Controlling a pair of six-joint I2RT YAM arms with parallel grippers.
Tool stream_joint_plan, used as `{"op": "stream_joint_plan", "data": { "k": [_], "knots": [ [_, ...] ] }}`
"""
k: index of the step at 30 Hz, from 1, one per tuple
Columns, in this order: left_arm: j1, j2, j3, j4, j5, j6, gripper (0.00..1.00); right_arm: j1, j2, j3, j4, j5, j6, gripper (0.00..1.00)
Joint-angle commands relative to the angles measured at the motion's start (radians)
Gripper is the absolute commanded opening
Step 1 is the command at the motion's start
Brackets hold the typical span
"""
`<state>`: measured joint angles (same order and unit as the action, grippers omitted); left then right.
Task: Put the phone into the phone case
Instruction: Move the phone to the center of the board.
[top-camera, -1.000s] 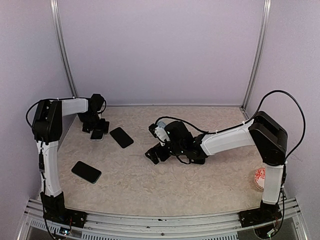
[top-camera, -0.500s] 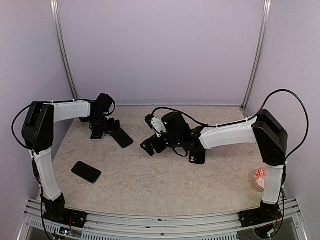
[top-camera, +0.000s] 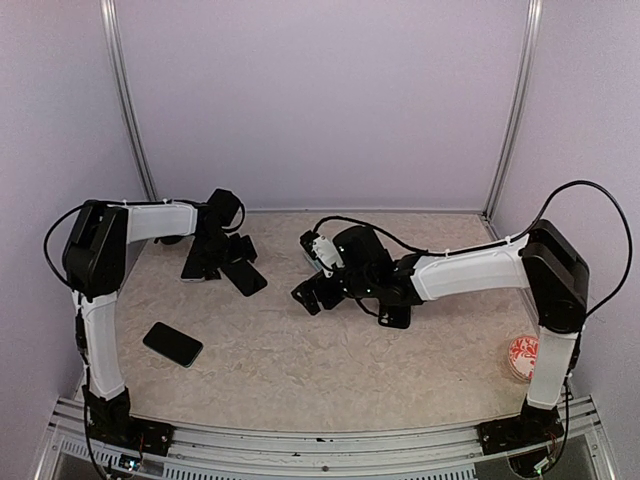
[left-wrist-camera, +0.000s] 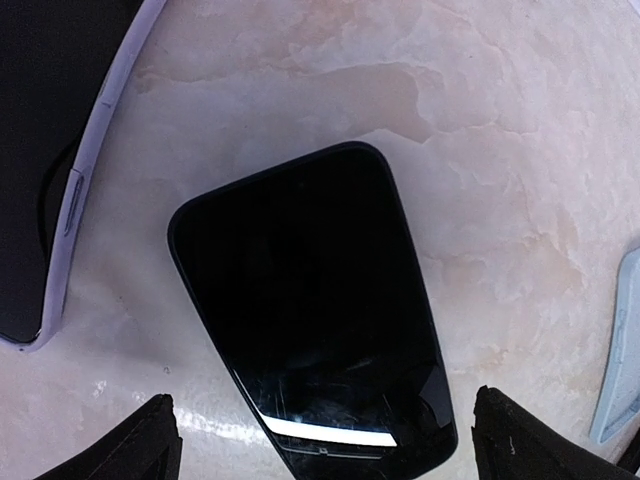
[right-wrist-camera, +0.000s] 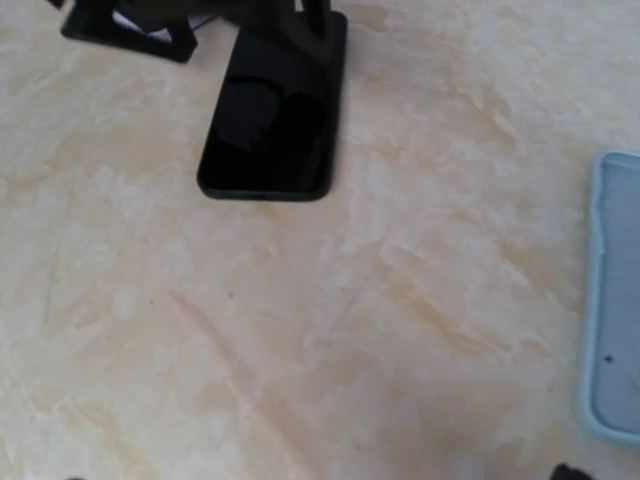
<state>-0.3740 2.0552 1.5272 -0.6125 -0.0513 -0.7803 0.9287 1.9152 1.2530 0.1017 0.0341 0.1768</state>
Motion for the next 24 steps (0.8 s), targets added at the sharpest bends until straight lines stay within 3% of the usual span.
{"op": "stream_joint_plan", "data": {
  "k": [1,16,24],
  "knots": [
    [-0.004,0.059,0.041,-0.002,-0.038,-0.044,0.99,-0.011,-0.077,-0.044,0.002,0.042,-0.010,0.99],
    [-0.015,0.205,0.224,-0.051,-0.102,-0.009,0.99,-0.018,-0.157,-0.118,0.020,0.060,-0.010,0.99],
    [-0.058,0.293,0.315,-0.077,-0.074,0.083,0.99,-0.019,-0.153,-0.113,0.020,0.057,-0.010,0.99]
  ]
}}
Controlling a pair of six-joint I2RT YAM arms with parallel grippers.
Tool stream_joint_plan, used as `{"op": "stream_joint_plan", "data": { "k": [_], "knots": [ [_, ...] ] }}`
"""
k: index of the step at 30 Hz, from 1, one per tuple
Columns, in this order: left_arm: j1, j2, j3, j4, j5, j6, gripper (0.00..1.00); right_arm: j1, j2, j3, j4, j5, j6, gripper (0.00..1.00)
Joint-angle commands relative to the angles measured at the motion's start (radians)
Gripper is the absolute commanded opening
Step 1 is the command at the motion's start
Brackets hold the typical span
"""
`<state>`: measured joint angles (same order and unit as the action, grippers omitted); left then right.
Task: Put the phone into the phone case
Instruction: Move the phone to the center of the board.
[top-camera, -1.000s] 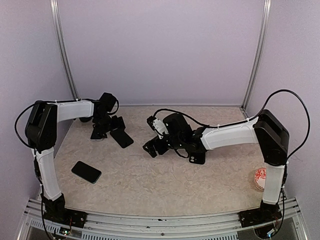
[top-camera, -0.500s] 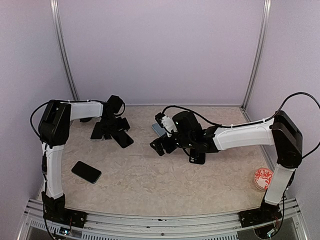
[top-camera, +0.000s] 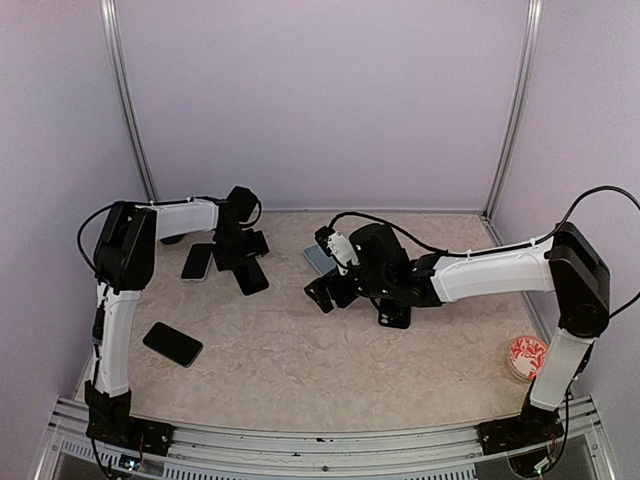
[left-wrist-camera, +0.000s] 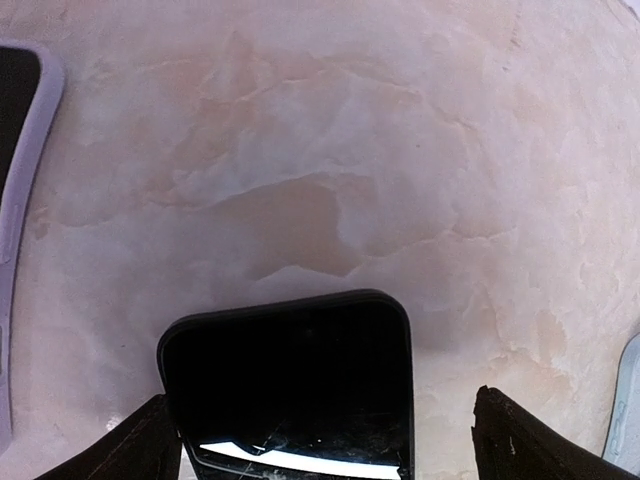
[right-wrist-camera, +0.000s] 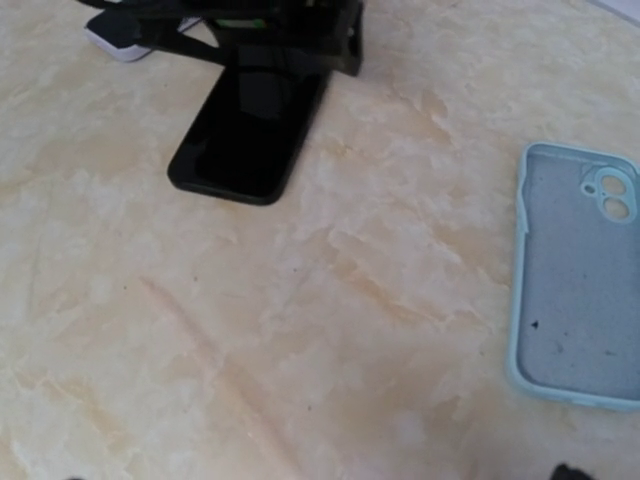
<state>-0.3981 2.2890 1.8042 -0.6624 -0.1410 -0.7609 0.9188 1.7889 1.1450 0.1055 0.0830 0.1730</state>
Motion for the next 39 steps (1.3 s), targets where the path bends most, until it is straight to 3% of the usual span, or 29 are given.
{"op": "stream_joint_plan", "data": {
  "k": [1,17,27,39],
  "knots": [
    [-0.042,0.063,0.045,-0.032,0.012,0.084,0.99,-0.009,-0.026,-0.006,0.015,0.009,-0.006,1.00],
    [-0.139,0.038,-0.034,-0.090,-0.136,0.232,0.89,-0.009,-0.049,-0.017,0.007,-0.001,0.005,1.00],
    [-0.159,-0.050,-0.201,-0.001,-0.094,0.179,0.71,-0.009,-0.089,-0.030,-0.005,0.023,0.003,0.99],
    [-0.257,-0.196,-0.443,0.133,-0.016,0.018,0.70,-0.040,-0.090,-0.056,-0.003,0.043,0.007,0.99]
  ]
}}
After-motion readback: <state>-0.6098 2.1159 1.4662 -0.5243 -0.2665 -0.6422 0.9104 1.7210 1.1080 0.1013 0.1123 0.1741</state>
